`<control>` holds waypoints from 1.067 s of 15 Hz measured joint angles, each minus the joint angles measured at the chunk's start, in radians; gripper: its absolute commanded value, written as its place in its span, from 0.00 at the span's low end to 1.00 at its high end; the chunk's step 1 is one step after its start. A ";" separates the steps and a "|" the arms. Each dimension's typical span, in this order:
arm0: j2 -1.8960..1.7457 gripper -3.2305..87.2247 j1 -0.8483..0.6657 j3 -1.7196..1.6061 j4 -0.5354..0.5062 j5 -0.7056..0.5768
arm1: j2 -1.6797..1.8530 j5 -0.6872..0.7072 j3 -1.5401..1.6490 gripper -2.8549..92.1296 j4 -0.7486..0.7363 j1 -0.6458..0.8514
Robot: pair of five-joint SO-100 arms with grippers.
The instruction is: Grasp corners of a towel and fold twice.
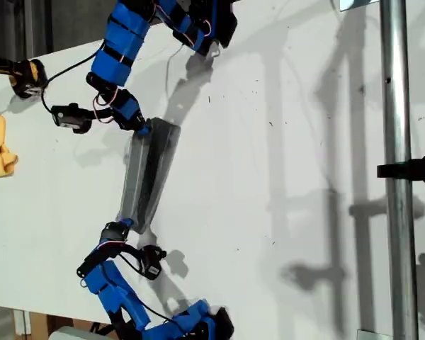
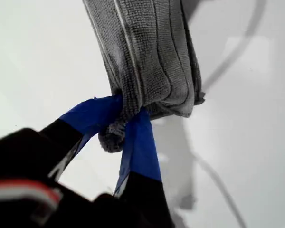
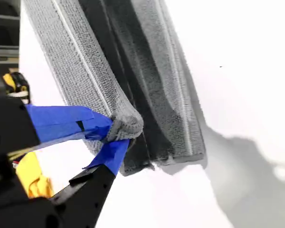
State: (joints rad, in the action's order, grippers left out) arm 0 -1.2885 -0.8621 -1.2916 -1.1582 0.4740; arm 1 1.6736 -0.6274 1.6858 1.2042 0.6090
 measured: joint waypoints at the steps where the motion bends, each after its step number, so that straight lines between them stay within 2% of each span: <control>1: 0.040 0.02 -0.011 0.023 -0.026 0.003 | -0.009 -0.014 0.017 0.03 -0.003 -0.009; 4: 0.184 0.02 -0.040 0.172 -0.146 0.018 | -0.057 -0.040 0.057 0.03 -0.014 -0.040; 8: 0.276 0.02 -0.044 0.239 -0.221 0.021 | -0.160 -0.075 0.058 0.03 -0.017 -0.080; 16: 0.397 0.02 -0.044 0.305 -0.293 0.043 | -0.342 -0.153 0.057 0.03 -0.009 -0.130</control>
State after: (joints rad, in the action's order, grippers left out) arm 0 -0.8912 -0.9066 -0.9863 -1.4511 0.5170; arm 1 1.3315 -0.7808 1.7426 1.1950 0.4786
